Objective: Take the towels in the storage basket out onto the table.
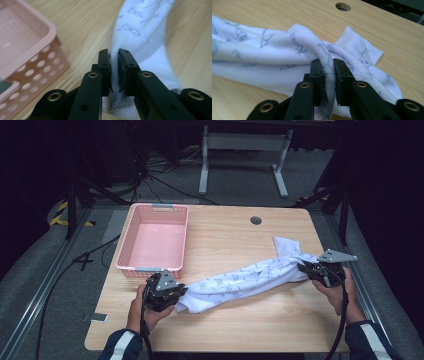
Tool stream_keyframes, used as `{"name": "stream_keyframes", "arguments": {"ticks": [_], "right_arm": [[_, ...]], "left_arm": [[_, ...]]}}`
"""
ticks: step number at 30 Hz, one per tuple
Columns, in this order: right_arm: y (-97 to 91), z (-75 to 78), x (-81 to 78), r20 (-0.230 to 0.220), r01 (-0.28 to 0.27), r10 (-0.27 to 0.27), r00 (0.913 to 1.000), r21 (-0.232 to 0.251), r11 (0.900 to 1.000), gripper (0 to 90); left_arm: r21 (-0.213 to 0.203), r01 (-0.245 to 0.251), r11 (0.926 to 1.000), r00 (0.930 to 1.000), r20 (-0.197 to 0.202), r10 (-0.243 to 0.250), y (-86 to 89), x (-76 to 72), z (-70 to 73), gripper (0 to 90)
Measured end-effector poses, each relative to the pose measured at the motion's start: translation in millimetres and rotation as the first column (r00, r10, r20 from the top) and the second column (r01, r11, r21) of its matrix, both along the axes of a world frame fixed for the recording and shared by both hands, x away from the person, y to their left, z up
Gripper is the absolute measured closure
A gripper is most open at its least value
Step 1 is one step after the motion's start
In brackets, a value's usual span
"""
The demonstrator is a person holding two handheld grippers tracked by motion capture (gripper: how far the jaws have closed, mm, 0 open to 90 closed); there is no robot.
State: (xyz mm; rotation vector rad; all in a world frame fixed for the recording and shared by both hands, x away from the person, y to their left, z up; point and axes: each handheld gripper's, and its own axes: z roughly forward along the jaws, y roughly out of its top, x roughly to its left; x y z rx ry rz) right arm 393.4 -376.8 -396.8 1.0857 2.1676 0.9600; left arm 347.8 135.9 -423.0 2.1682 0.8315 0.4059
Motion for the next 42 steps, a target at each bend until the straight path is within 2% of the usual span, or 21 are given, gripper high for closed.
{"name": "stream_keyframes", "arguments": {"ticks": [2, 4, 7, 9, 10, 11, 12, 14, 16, 18, 20, 21, 22, 25, 26, 27, 30, 32, 35, 38, 42], "right_arm": [[-3.0, -4.2, 5.2, -0.012, 0.026, -0.027, 0.9996, -0.016, 0.9995, 77.4], [-6.8, -7.8, 10.5, -0.008, 0.069, -0.069, 0.9976, -0.032, 0.9971, 71.2], [-11.2, -8.6, 13.4, -0.009, 0.087, -0.087, 0.9962, -0.005, 0.9962, 58.5], [-9.3, -4.8, 9.5, 0.013, 0.079, -0.079, 0.9968, -0.009, 0.9968, 54.4], [-7.9, -2.9, 7.4, 0.021, 0.074, -0.073, 0.9971, -0.009, 0.9973, 54.3], [-6.6, -0.2, 4.6, 0.035, 0.057, -0.057, 0.9978, 0.000, 0.9984, 53.9], [-4.3, 3.8, 0.5, 0.053, 0.048, -0.048, 0.9974, 0.015, 0.9988, 54.4], [-1.2, 8.7, -5.1, 0.078, 0.025, -0.027, 0.9966, 0.026, 0.9994, 56.6], [4.1, 13.2, -12.9, 0.092, -0.024, 0.019, 0.9955, 0.049, 0.9985, 60.0], [10.9, 13.8, -17.7, 0.094, -0.088, 0.082, 0.9921, 0.059, 0.9943, 61.6], [22.0, 12.9, -23.2, 0.092, -0.167, 0.162, 0.9825, 0.051, 0.9846, 62.3], [28.2, 11.4, -25.6, 0.080, -0.226, 0.220, 0.9721, 0.067, 0.9719, 62.6], [37.0, 7.8, -27.6, 0.045, -0.301, 0.298, 0.9534, 0.073, 0.9508, 62.5], [56.1, -3.1, -32.8, -0.008, -0.413, 0.413, 0.9105, 0.024, 0.9103, 64.6], [63.2, -9.5, -33.7, -0.037, -0.467, 0.468, 0.8832, 0.028, 0.8839, 65.8], [69.4, -15.2, -34.1, -0.058, -0.491, 0.491, 0.8691, 0.018, 0.8709, 65.8], [86.6, -31.9, -30.5, -0.111, -0.524, 0.517, 0.8486, -0.041, 0.8508, 64.3], [93.1, -38.2, -27.9, -0.131, -0.555, 0.546, 0.8272, -0.034, 0.8314, 63.6], [101.0, -46.3, -23.6, -0.149, -0.558, 0.544, 0.8256, -0.077, 0.8261, 64.2], [104.6, -51.5, -18.3, -0.159, -0.545, 0.527, 0.8351, -0.106, 0.8318, 68.6], [102.8, -54.3, -15.3, -0.156, -0.539, 0.519, 0.8402, -0.144, 0.8297, 86.3]], "left_arm": [[0.000, -0.031, 0.9995, 0.9994, -0.012, 0.031, 4.0, 2.8, -3.0, 74.1], [0.017, -0.047, 0.9988, 0.9987, 0.023, 0.046, 5.1, 2.1, -1.3, 69.6], [-0.026, 0.055, 0.9982, 0.9970, 0.056, -0.053, -3.3, -9.6, 6.3, 62.7], [-0.027, 0.155, 0.9875, 0.9861, 0.064, -0.153, -14.2, -18.9, 9.9, 62.6], [-0.023, 0.203, 0.9788, 0.9778, 0.056, -0.202, -22.7, -24.7, 10.5, 62.6], [-0.016, 0.276, 0.9611, 0.9604, 0.046, -0.275, -34.0, -30.9, 9.7, 62.7], [-0.002, 0.311, 0.9504, 0.9499, 0.035, -0.311, -40.7, -34.3, 8.9, 63.0], [0.028, 0.394, 0.9185, 0.9187, 0.011, -0.395, -57.2, -40.9, 5.1, 63.2], [0.071, 0.434, 0.8980, 0.9008, -0.030, -0.433, -72.0, -42.8, -2.6, 62.9], [0.127, 0.428, 0.8949, 0.9039, -0.056, -0.424, -80.6, -40.1, -11.7, 62.0], [0.128, 0.411, 0.9027, 0.9115, -0.078, -0.404, -83.9, -33.3, -19.9, 61.4], [0.130, 0.405, 0.9050, 0.9139, -0.086, -0.397, -85.0, -28.7, -24.3, 62.2], [0.138, 0.393, 0.9092, 0.9192, -0.086, -0.384, -85.6, -24.8, -27.0, 62.2], [0.141, 0.363, 0.9210, 0.9311, -0.091, -0.353, -84.3, -15.4, -32.1, 62.0], [0.144, 0.348, 0.9265, 0.9368, -0.095, -0.337, -83.3, -13.0, -33.5, 62.2], [0.145, 0.344, 0.9276, 0.9380, -0.095, -0.333, -82.6, -10.5, -34.8, 62.7], [0.137, 0.305, 0.9424, 0.9515, -0.084, -0.296, -79.9, -4.2, -37.5, 66.6], [0.140, 0.298, 0.9443, 0.9540, -0.078, -0.289, -79.3, -1.8, -37.5, 71.4], [0.146, 0.292, 0.9450, 0.9557, -0.080, -0.283, -78.2, 0.9, -37.0, 79.4], [0.138, 0.302, 0.9433, 0.9527, -0.080, -0.293, -77.4, 0.6, -35.2, 85.4], [0.087, 0.353, 0.9315, 0.9349, -0.067, -0.348, -73.0, -6.5, -23.8, 86.7]]}}
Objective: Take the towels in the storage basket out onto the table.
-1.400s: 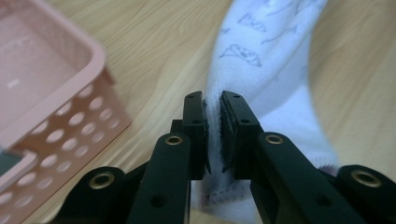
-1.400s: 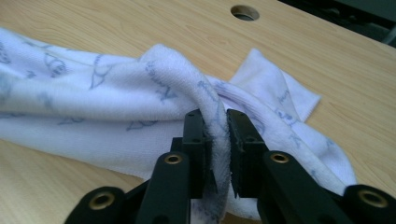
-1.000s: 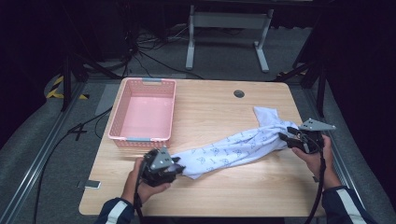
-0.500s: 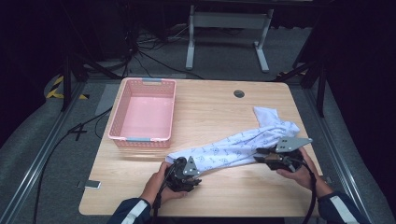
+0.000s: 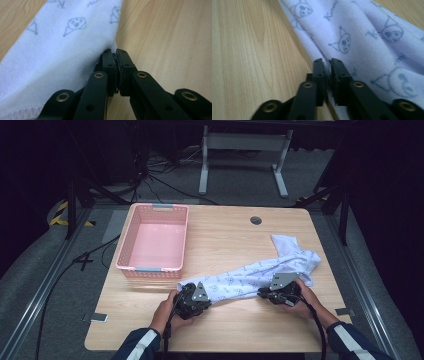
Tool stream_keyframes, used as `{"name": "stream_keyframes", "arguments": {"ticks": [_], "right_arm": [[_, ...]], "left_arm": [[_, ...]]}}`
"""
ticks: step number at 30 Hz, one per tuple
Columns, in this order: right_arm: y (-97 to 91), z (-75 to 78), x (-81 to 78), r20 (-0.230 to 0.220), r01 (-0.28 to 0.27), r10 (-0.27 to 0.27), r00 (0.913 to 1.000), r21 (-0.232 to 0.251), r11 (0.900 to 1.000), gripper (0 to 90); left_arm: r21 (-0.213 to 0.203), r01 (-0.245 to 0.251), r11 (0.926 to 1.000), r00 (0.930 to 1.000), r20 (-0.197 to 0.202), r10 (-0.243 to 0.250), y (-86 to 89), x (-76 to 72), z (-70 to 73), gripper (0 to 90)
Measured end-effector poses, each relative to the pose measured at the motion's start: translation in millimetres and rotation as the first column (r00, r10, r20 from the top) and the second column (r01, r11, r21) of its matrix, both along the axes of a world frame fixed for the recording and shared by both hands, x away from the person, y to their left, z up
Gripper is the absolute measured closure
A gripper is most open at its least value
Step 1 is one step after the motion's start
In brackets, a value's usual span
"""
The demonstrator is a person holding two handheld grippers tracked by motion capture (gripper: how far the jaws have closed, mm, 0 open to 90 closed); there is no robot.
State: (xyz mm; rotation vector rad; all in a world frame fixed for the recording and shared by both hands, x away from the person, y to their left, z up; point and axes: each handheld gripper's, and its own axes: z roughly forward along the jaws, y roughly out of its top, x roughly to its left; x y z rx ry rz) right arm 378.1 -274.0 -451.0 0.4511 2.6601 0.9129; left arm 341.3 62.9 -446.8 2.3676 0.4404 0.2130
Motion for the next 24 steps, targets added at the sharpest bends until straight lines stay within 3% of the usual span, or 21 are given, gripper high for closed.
{"name": "stream_keyframes", "arguments": {"ticks": [3, 5, 6, 7, 9, 13, 15, 18, 19, 21, 22, 23, 24], "right_arm": [[-3.4, 7.1, -3.4, 0.012, -0.010, 0.010, 0.9999, -0.006, 0.9999, 88.2], [-8.8, 20.0, -9.1, 0.027, -0.015, 0.014, 0.9995, 0.036, 0.9992, 88.0], [-13.5, 30.2, -13.1, 0.025, -0.016, 0.014, 0.9996, 0.079, 0.9968, 87.6], [-13.5, 30.2, -13.1, 0.025, -0.016, 0.014, 0.9996, 0.079, 0.9968, 87.6], [-23.4, 51.1, -23.3, 0.035, -0.019, 0.014, 0.9993, 0.153, 0.9880, 86.3], [-39.1, 69.3, -28.6, 0.065, 0.037, -0.052, 0.9965, 0.212, 0.9766, 87.6], [-44.6, 69.6, -25.5, 0.049, 0.067, -0.079, 0.9957, 0.214, 0.9747, 86.5], [-47.7, 64.4, -23.8, 0.027, 0.092, -0.099, 0.9947, 0.184, 0.9785, 85.3], [-47.3, 62.7, -24.0, 0.013, 0.096, -0.100, 0.9949, 0.178, 0.9793, 84.6], [-44.1, 56.7, -25.5, -0.002, 0.086, -0.086, 0.9963, 0.147, 0.9854, 79.7], [-42.6, 54.3, -26.1, -0.013, 0.081, -0.080, 0.9967, 0.141, 0.9867, 78.0], [-40.5, 51.3, -27.2, -0.025, 0.077, -0.074, 0.9969, 0.138, 0.9874, 75.4], [-38.2, 48.2, -28.4, -0.031, 0.070, -0.067, 0.9973, 0.124, 0.9897, 70.4]], "left_arm": [[-0.055, 0.020, 0.9983, 0.9991, 0.040, -0.018, 4.3, -10.2, 17.0, 86.7], [-0.118, 0.045, 0.9920, 0.9973, 0.063, -0.037, 8.0, -21.7, 31.5, 86.7], [-0.140, 0.062, 0.9882, 0.9952, 0.084, -0.051, 9.9, -29.1, 40.0, 86.7], [-0.140, 0.062, 0.9882, 0.9952, 0.084, -0.051, 9.9, -29.1, 40.0, 86.7], [-0.181, 0.104, 0.9779, 0.9900, 0.113, -0.085, 13.2, -42.1, 56.2, 86.7], [-0.221, 0.148, 0.9640, 0.9822, 0.147, -0.117, 18.5, -56.4, 73.1, 86.7], [-0.232, 0.176, 0.9566, 0.9800, 0.132, -0.149, 17.7, -61.1, 73.0, 86.6], [-0.233, 0.197, 0.9524, 0.9791, 0.096, -0.179, 12.3, -66.2, 67.6, 83.9], [-0.239, 0.205, 0.9493, 0.9787, 0.064, -0.195, 9.6, -67.6, 65.6, 79.9], [-0.235, 0.216, 0.9476, 0.9763, 0.037, -0.213, 5.9, -70.8, 63.9, 64.7], [-0.240, 0.220, 0.9456, 0.9753, 0.036, -0.218, 5.0, -73.0, 63.6, 62.2], [-0.234, 0.224, 0.9459, 0.9745, 0.045, -0.220, 4.5, -73.6, 63.9, 59.0], [-0.220, 0.208, 0.9531, 0.9782, 0.050, -0.202, 4.2, -73.6, 64.1, 54.7]]}}
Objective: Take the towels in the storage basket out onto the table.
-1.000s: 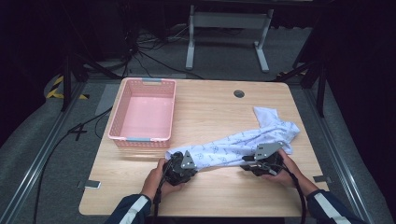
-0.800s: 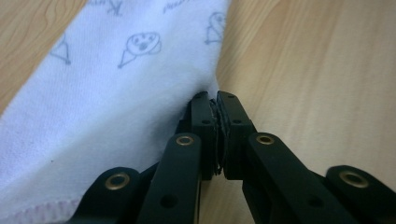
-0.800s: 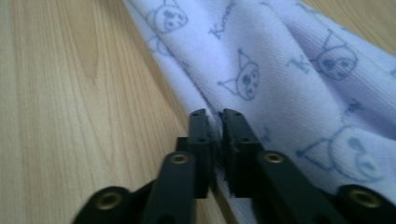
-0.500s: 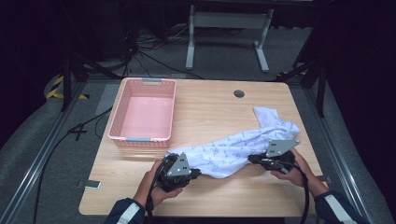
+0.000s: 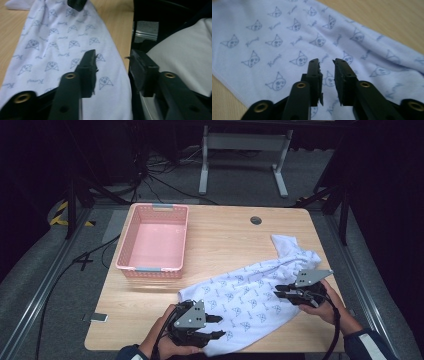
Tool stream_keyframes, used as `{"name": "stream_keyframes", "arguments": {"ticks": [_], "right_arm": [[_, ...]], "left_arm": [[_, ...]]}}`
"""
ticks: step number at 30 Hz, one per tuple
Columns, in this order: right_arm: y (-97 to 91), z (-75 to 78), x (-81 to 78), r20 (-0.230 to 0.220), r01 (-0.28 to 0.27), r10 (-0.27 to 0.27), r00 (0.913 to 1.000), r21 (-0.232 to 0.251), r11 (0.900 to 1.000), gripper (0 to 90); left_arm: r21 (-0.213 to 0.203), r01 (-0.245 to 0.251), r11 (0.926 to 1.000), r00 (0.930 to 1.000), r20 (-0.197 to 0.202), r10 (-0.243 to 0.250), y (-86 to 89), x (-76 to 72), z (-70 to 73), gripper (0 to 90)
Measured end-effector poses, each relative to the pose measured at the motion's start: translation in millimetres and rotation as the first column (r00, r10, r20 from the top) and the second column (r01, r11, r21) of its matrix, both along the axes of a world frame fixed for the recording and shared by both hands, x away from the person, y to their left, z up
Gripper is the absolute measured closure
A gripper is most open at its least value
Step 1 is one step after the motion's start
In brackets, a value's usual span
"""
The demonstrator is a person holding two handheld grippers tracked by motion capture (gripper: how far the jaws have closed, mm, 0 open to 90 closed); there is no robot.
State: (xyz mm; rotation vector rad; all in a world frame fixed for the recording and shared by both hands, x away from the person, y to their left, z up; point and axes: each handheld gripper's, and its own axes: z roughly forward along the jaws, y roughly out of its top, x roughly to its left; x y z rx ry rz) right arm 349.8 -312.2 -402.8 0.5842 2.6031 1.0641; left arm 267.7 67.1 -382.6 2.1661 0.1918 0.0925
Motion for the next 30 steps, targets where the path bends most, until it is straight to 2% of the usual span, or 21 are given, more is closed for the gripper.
{"name": "stream_keyframes", "arguments": {"ticks": [1, 4, 5, 6, 7, 8, 11, 12, 13, 14, 15, 17, 18, 20, 21, 22, 24, 26, 28, 29, 30], "right_arm": [[2.6, -3.6, -0.6, 0.002, -0.001, 0.001, 1.0000, -0.014, 0.9999, 66.9], [9.2, -13.1, -1.3, -0.019, -0.008, 0.008, 0.9998, -0.023, 0.9997, 63.2], [13.1, -18.7, -1.1, -0.034, -0.014, 0.012, 0.9993, -0.035, 0.9993, 63.4], [19.1, -26.4, -1.6, -0.058, -0.014, 0.012, 0.9983, -0.045, 0.9989, 63.0], [21.0, -29.7, -1.2, -0.062, -0.022, 0.019, 0.9979, -0.048, 0.9986, 63.2], [23.6, -33.9, -1.4, -0.077, -0.026, 0.021, 0.9968, -0.057, 0.9981, 63.0], [26.9, -44.8, -2.2, -0.099, -0.025, 0.015, 0.9950, -0.100, 0.9947, 61.1], [25.2, -47.1, -2.9, -0.104, -0.019, 0.009, 0.9945, -0.090, 0.9958, 60.0], [25.2, -47.1, -2.9, -0.104, -0.019, 0.009, 0.9945, -0.090, 0.9958, 60.0], [18.7, -48.1, -3.4, -0.105, 0.017, -0.025, 0.9941, -0.076, 0.9970, 58.5], [16.1, -47.9, -4.3, -0.108, 0.022, -0.030, 0.9937, -0.077, 0.9968, 58.6], [10.0, -47.1, -9.3, -0.121, 0.021, -0.030, 0.9921, -0.080, 0.9965, 58.5], [7.2, -46.6, -13.1, -0.126, 0.019, -0.029, 0.9916, -0.087, 0.9961, 58.5], [0.8, -45.7, -21.2, -0.139, 0.013, -0.026, 0.9899, -0.093, 0.9955, 58.0], [0.8, -45.7, -21.2, -0.139, 0.013, -0.026, 0.9899, -0.093, 0.9955, 58.0], [-3.0, -44.9, -25.3, -0.157, 0.005, -0.019, 0.9874, -0.091, 0.9958, 57.3], [-14.1, -42.5, -40.7, -0.226, -0.030, 0.011, 0.9741, -0.084, 0.9960, 56.6], [-15.8, -41.7, -46.2, -0.246, -0.055, 0.033, 0.9686, -0.085, 0.9948, 56.3], [-17.7, -38.2, -56.4, -0.268, -0.107, 0.075, 0.9604, -0.108, 0.9883, 56.8], [-17.9, -36.0, -60.4, -0.261, -0.122, 0.089, 0.9612, -0.111, 0.9863, 56.4], [-18.8, -29.7, -62.3, -0.216, -0.096, 0.074, 0.9736, -0.094, 0.9910, 54.5]], "left_arm": [[0.000, 0.000, 1.0000, 1.0000, 0.000, 0.000, 0.0, 0.0, 0.0, 52.1], [0.049, -0.098, 0.9940, 0.9944, 0.045, 0.096, -1.5, 13.0, -10.9, 49.5], [0.069, -0.119, 0.9906, 0.9924, 0.039, 0.116, -2.1, 20.1, -17.6, 49.4], [0.141, -0.160, 0.9771, 0.9862, 0.065, 0.152, -3.3, 31.4, -29.6, 51.1], [0.183, -0.185, 0.9655, 0.9821, 0.067, 0.176, -3.8, 39.4, -37.9, 52.0], [0.219, -0.201, 0.9548, 0.9794, 0.057, 0.194, -3.5, 48.7, -47.9, 53.0], [0.252, -0.220, 0.9422, 0.9736, -0.002, 0.228, -1.2, 62.1, -63.2, 55.9], [0.275, -0.230, 0.9335, 0.9708, -0.001, 0.240, -1.3, 63.8, -67.4, 55.2], [0.275, -0.230, 0.9335, 0.9708, -0.001, 0.240, -1.3, 63.8, -67.4, 53.2], [0.277, -0.237, 0.9314, 0.9655, -0.040, 0.257, -1.4, 63.3, -72.3, 53.3], [0.278, -0.199, 0.9396, 0.9681, -0.092, 0.233, -3.3, 60.1, -76.5, 55.0], [0.287, -0.169, 0.9429, 0.9768, -0.078, 0.199, -7.7, 50.0, -76.3, 53.7], [0.282, -0.139, 0.9495, 0.9803, -0.097, 0.172, -10.9, 43.5, -75.9, 55.6], [0.275, -0.029, 0.9609, 0.9870, -0.144, 0.071, -17.3, 31.4, -75.1, 57.7], [0.275, -0.029, 0.9609, 0.9870, -0.144, 0.071, -17.3, 31.4, -75.1, 57.7], [0.279, 0.022, 0.9600, 0.9865, -0.162, 0.025, -21.2, 23.0, -74.7, 57.7], [0.293, 0.056, 0.9546, 0.9876, -0.157, -0.010, -23.4, 13.0, -72.0, 53.0], [0.259, 0.034, 0.9654, 0.9901, -0.140, 0.002, -17.5, 10.9, -66.0, 51.5], [0.210, -0.045, 0.9767, 0.9917, -0.108, 0.069, -4.9, 14.2, -56.2, 48.7], [0.183, -0.107, 0.9772, 0.9870, -0.099, 0.127, 2.6, 17.2, -52.0, 47.0], [0.147, -0.175, 0.9735, 0.9769, -0.097, 0.190, 9.7, 21.3, -49.5, 42.4]]}}
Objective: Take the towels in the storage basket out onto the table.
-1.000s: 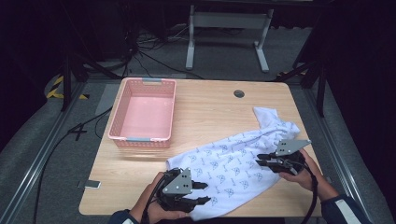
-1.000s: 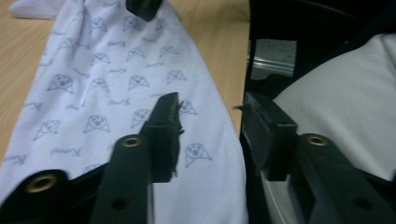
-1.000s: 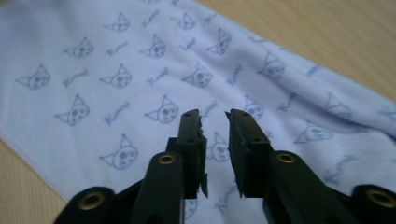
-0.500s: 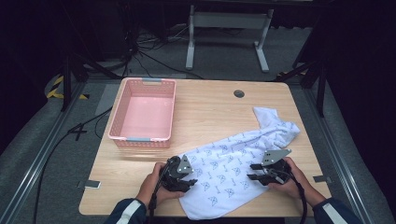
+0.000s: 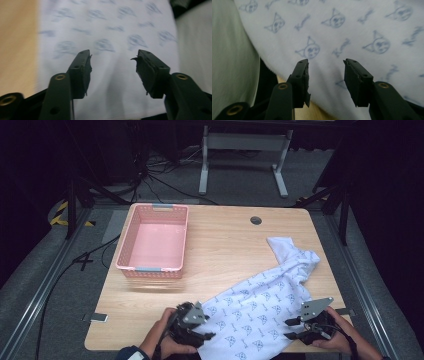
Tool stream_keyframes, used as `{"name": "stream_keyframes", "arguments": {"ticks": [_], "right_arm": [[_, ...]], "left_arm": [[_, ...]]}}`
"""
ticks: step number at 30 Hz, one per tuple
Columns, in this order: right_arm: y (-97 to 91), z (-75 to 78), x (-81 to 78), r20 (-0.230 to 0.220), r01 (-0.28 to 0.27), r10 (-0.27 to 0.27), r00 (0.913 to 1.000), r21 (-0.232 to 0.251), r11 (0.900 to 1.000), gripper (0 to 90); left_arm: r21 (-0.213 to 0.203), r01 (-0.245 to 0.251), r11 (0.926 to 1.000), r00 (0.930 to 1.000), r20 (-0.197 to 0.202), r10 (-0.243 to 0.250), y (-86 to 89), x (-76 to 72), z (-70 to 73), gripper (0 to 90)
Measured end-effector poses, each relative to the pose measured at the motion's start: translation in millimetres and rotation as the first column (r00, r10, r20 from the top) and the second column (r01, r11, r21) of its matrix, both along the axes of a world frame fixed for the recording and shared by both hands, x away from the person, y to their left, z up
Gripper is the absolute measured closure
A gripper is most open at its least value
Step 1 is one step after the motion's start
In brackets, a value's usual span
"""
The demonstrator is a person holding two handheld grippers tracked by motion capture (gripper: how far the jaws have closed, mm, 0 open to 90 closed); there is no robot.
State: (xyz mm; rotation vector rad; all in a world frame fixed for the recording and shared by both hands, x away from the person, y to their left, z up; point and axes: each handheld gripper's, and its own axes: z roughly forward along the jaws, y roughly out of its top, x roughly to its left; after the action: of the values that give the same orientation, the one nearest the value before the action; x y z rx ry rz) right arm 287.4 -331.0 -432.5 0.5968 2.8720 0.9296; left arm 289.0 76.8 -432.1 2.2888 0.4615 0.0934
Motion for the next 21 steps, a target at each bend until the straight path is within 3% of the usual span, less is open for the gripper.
{"name": "stream_keyframes", "arguments": {"ticks": [1, 3, 4, 5, 6, 7, 8, 9, 10, 11, 12, 13, 14, 15, 16, 18, 19, 20, 21], "right_arm": [[0.0, 0.0, 0.0, 0.000, 0.000, 0.000, 1.0000, 0.000, 1.0000, 54.5], [-2.6, 6.7, 6.2, 0.080, 0.082, -0.085, 0.9932, 0.040, 0.9959, 49.2], [-4.4, 8.7, 12.5, 0.116, 0.138, -0.146, 0.9826, 0.068, 0.9880, 49.9], [-6.4, 10.5, 21.4, 0.158, 0.213, -0.223, 0.9619, 0.079, 0.9740, 50.8], [-7.5, 11.2, 26.5, 0.197, 0.242, -0.252, 0.9476, 0.073, 0.9676, 49.8], [-10.5, 11.8, 33.9, 0.247, 0.280, -0.288, 0.9253, 0.066, 0.9576, 48.6], [-17.9, 12.8, 44.6, 0.278, 0.354, -0.364, 0.8889, 0.088, 0.9310, 48.6], [-23.8, 13.6, 50.9, 0.283, 0.393, -0.408, 0.8679, 0.112, 0.9128, 48.5], [-34.2, 15.6, 60.4, 0.297, 0.439, -0.460, 0.8368, 0.140, 0.8878, 47.0], [-43.9, 18.0, 70.2, 0.336, 0.498, -0.519, 0.7863, 0.151, 0.8536, 41.7], [-50.2, 19.9, 76.6, 0.329, 0.529, -0.551, 0.7668, 0.164, 0.8329, 39.9], [-60.3, 22.4, 87.3, 0.276, 0.558, -0.591, 0.7583, 0.194, 0.8069, 36.7], [-67.1, 23.5, 95.8, 0.261, 0.575, -0.612, 0.7466, 0.209, 0.7908, 35.6], [-72.7, 23.0, 105.8, 0.255, 0.606, -0.644, 0.7209, 0.218, 0.7647, 34.8], [-75.6, 21.4, 112.9, 0.252, 0.619, -0.651, 0.7164, 0.201, 0.7592, 33.3], [-81.5, 12.6, 135.5, 0.183, 0.649, -0.675, 0.7152, 0.184, 0.7380, 30.4], [-81.5, 12.6, 135.5, 0.183, 0.649, -0.675, 0.7152, 0.184, 0.7380, 30.4], [-83.4, 6.8, 147.3, 0.165, 0.669, -0.688, 0.7069, 0.160, 0.7258, 28.7], [-84.8, 2.1, 155.1, 0.141, 0.678, -0.697, 0.7030, 0.163, 0.7167, 28.5]], "left_arm": [[-0.010, -0.058, 0.9983, 0.9983, 0.006, 0.058, 7.2, 5.3, 1.7, 42.4], [-0.006, -0.139, 0.9902, 0.9902, 0.003, 0.139, 16.4, 15.7, -1.0, 43.2], [0.026, -0.163, 0.9863, 0.9866, 0.015, 0.163, 20.2, 22.4, -5.6, 43.6], [0.046, -0.173, 0.9838, 0.9849, 0.017, 0.172, 21.6, 26.0, -8.9, 45.2], [0.053, -0.185, 0.9812, 0.9826, -0.003, 0.186, 22.4, 31.0, -13.5, 45.2], [0.059, -0.194, 0.9791, 0.9801, -0.031, 0.196, 22.2, 37.1, -18.3, 44.4], [0.071, -0.201, 0.9770, 0.9782, -0.037, 0.204, 21.2, 40.0, -20.5, 43.7], [0.074, -0.199, 0.9772, 0.9781, -0.048, 0.202, 18.8, 44.6, -23.6, 42.5], [0.065, -0.182, 0.9811, 0.9805, -0.063, 0.186, 15.0, 47.5, -26.0, 42.2], [0.075, -0.177, 0.9813, 0.9818, -0.055, 0.181, 12.3, 48.8, -26.6, 41.8], [0.087, -0.167, 0.9821, 0.9838, -0.052, 0.172, 7.4, 51.1, -27.2, 41.2], [0.090, -0.154, 0.9840, 0.9858, -0.053, 0.159, 4.0, 52.7, -28.2, 40.5], [0.092, -0.156, 0.9835, 0.9855, -0.054, 0.161, -0.4, 53.0, -29.7, 40.5], [0.091, -0.153, 0.9840, 0.9857, -0.056, 0.159, -2.3, 53.0, -30.4, 40.6], [0.093, -0.145, 0.9851, 0.9866, -0.062, 0.151, -3.2, 53.4, -29.8, 40.9], [0.088, -0.126, 0.9881, 0.9891, -0.065, 0.132, -3.4, 52.2, -29.3, 45.4], [0.088, -0.126, 0.9881, 0.9891, -0.065, 0.132, -3.4, 52.2, -29.3, 51.7], [0.088, -0.108, 0.9903, 0.9911, -0.069, 0.114, -3.2, 51.2, -28.9, 51.7], [0.089, -0.104, 0.9906, 0.9921, -0.061, 0.110, -3.7, 48.8, -28.9, 57.4]]}}
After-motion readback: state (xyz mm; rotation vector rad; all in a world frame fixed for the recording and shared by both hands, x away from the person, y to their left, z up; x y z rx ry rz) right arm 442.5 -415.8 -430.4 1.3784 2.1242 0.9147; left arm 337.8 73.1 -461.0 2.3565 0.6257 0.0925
